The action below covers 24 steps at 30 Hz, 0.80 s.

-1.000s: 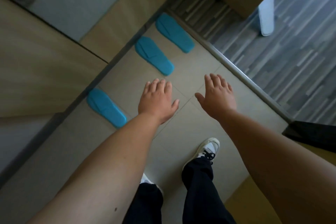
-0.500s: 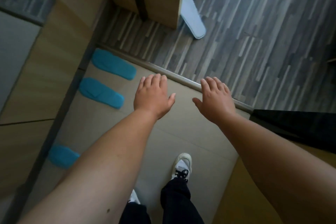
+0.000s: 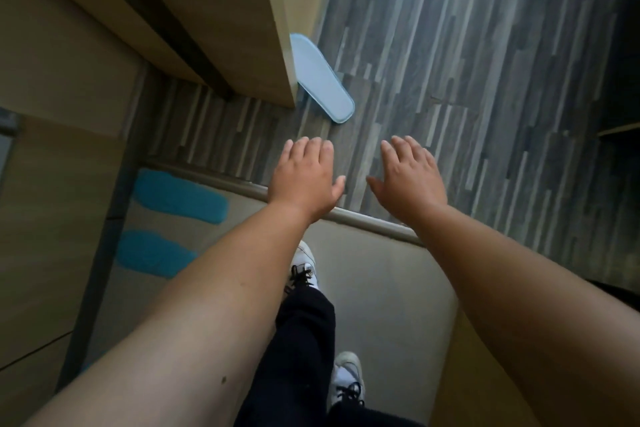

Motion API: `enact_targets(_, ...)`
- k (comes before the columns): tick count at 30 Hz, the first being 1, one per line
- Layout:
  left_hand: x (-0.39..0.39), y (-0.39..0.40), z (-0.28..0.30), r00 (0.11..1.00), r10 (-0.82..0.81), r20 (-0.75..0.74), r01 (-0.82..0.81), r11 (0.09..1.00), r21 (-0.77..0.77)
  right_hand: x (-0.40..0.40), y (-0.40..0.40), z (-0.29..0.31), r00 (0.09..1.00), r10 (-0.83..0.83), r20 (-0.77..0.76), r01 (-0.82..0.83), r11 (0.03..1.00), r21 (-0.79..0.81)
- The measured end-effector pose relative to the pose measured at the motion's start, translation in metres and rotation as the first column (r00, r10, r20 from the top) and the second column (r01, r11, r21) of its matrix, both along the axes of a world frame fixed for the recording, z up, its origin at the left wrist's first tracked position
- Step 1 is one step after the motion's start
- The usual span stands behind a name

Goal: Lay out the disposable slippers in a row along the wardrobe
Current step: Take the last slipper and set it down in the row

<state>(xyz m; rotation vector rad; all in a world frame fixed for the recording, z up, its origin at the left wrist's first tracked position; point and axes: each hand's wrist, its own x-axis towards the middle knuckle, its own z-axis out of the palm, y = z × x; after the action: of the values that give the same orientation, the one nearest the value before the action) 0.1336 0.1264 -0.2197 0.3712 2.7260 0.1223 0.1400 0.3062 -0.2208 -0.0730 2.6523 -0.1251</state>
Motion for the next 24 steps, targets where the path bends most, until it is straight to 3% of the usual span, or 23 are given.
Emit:
enact_targets(5, -0.044, 0.005, -0.023, 0.998, 0.04, 0.04, -0.04, 0.999, -0.007, -0.052, -0.003, -0.022, 0.999, -0.019, 0.025, 0.02, 0.999, -0.029)
enact_targets(11, -0.083, 0.026, -0.079, 0.953, 0.277, 0.125, -0.282, 0.959, 0.029, -0.108, 0.008, -0.074, 0.997, 0.029, 0.076, -0.024, 0.997, -0.068)
enact_targets(13, -0.106, 0.033, -0.108, 0.862, 0.469, 0.192, -0.488, 0.871, 0.062, -0.137, 0.011, -0.105, 0.995, 0.068, 0.07, -0.061, 0.993, -0.098)
enact_targets(16, -0.141, 0.035, -0.161, 0.654, 0.694, 0.3, -0.748, 0.652, 0.124, -0.182, 0.009, -0.155, 0.993, 0.047, 0.111, -0.027, 0.985, -0.171)
enact_targets(24, -0.207, 0.024, -0.261, 0.366, 0.844, 0.393, -0.921, 0.267, 0.283, -0.27, -0.025, -0.252, 0.983, -0.056, 0.172, 0.107, 0.947, -0.303)
